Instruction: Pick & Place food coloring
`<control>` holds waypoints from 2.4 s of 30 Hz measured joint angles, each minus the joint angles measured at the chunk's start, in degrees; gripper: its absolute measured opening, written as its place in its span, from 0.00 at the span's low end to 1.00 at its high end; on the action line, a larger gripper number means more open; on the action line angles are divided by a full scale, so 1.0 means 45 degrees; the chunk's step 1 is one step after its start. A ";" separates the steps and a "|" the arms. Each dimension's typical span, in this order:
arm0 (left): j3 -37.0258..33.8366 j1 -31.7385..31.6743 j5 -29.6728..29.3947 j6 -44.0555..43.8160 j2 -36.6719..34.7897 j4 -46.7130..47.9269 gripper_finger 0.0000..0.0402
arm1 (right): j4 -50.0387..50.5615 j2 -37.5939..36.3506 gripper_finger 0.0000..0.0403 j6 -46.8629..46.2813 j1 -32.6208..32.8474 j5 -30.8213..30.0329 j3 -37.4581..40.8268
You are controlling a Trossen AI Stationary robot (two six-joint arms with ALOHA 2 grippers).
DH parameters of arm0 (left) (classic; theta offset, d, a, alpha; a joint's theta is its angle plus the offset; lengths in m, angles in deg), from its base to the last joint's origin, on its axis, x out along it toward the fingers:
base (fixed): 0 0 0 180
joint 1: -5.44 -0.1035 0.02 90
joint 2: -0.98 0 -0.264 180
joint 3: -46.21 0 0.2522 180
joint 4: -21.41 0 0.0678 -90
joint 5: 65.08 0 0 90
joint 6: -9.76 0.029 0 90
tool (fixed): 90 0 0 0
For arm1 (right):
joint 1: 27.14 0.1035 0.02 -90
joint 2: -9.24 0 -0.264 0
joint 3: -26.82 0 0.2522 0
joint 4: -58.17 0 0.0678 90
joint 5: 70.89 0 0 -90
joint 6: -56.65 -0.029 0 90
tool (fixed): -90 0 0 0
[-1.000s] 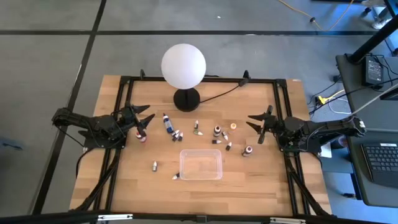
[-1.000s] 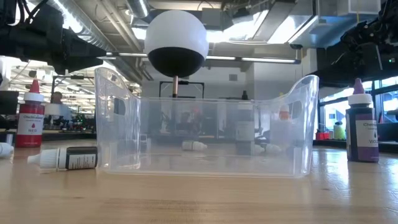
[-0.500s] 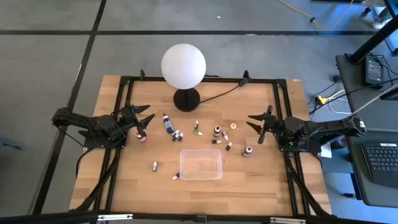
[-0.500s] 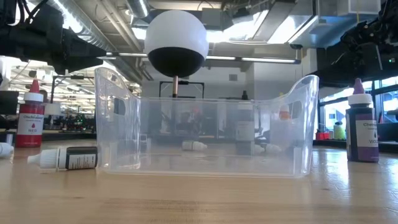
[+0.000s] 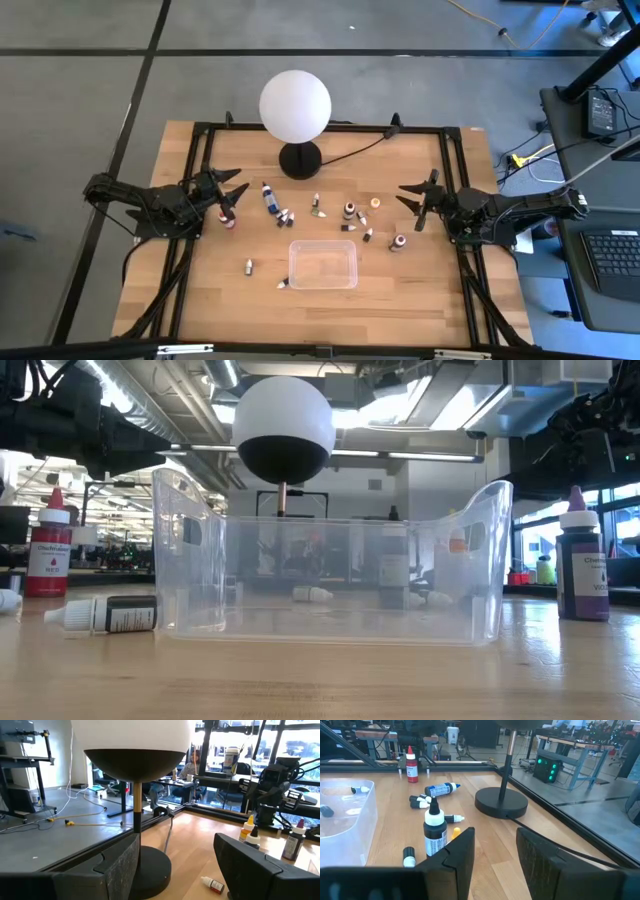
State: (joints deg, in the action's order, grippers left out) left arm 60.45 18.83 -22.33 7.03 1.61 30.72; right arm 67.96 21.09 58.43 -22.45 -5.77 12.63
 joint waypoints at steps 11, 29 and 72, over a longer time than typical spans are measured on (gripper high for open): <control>-0.0001 0.0000 -0.0002 0.0008 0.0000 0.0000 0.63 | 0.0000 0.0001 0.37 0.0002 0.0000 0.0001 0.0000; -0.0003 -0.0001 -0.0003 0.0012 0.0001 0.0001 0.63 | 0.0000 0.0004 0.37 0.0018 0.0000 0.0003 0.0000; 1.2116 -0.0787 0.4428 -1.3581 1.2302 1.7168 0.63 | -0.0024 0.0005 0.37 0.0039 0.0000 -0.0682 0.0000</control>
State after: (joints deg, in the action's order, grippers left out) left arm 114.97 15.29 -2.40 -54.08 56.98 107.98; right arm 67.85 21.12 58.61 -22.45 -8.84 12.63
